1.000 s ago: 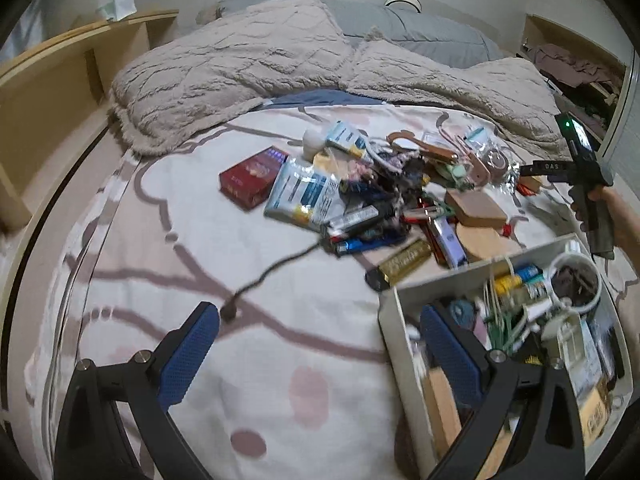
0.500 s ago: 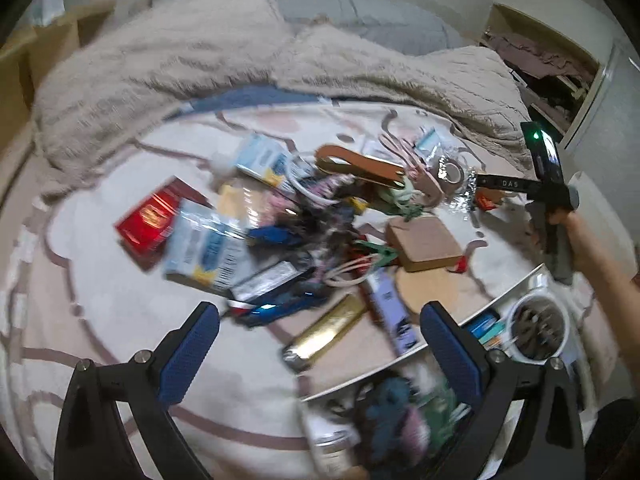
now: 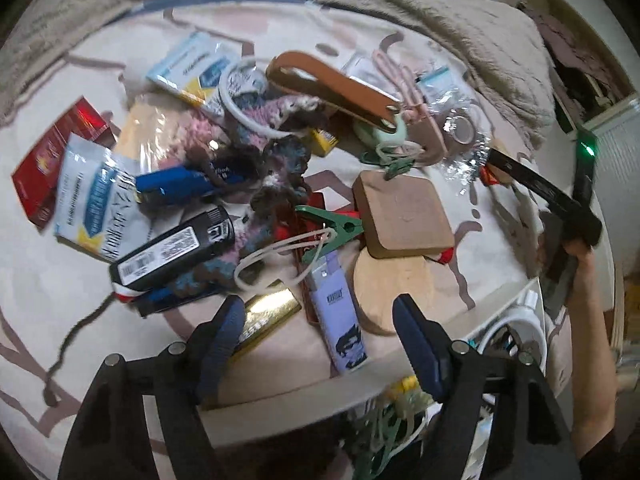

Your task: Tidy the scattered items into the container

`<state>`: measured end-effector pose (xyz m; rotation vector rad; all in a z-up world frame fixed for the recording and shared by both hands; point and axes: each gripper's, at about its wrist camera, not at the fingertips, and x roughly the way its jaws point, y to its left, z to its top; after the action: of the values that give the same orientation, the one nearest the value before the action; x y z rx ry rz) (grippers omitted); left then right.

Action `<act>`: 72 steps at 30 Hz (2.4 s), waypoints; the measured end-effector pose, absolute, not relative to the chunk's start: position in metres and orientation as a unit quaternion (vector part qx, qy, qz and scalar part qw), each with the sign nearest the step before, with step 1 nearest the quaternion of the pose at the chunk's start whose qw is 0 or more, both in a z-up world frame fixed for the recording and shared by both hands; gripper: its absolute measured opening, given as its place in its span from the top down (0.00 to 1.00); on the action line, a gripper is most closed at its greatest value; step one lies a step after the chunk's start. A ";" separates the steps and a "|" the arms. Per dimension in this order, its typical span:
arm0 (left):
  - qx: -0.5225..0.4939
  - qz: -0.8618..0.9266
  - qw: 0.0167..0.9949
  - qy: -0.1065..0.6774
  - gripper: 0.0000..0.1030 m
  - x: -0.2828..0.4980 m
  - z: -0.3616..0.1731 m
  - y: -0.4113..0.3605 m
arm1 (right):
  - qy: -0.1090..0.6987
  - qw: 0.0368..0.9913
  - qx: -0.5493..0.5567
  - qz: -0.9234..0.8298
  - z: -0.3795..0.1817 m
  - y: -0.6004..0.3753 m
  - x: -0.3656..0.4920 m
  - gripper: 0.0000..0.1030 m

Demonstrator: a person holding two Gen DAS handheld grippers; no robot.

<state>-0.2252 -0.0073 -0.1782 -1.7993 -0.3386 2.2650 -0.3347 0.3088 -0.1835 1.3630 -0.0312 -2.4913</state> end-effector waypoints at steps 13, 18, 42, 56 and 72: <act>-0.626 0.765 0.098 -0.119 0.68 -0.236 -0.189 0.007 | -0.033 0.187 0.489 -0.851 -0.182 0.348 -0.284 0.15; -0.617 0.774 0.084 -0.114 0.76 -0.234 -0.187 0.009 | -0.044 0.194 0.490 -0.849 -0.179 0.364 -0.265 0.15; -0.515 0.831 0.077 -0.194 0.78 -0.185 -0.110 -0.038 | -0.096 0.186 0.499 -0.841 -0.166 0.412 -0.189 0.15; -0.479 0.844 0.061 -0.233 0.78 -0.106 -0.082 -0.099 | -0.108 0.205 0.523 -0.820 -0.160 0.408 -0.130 0.15; -0.480 0.852 0.019 -0.207 0.78 -0.027 -0.135 -0.134 | 0.049 0.166 0.489 -0.855 -0.160 0.383 -0.097 0.15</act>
<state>-0.0273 -0.1341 -0.1350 -1.4904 -0.6435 2.6451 -0.0965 0.3827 -0.1602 1.3936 0.1394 -2.4344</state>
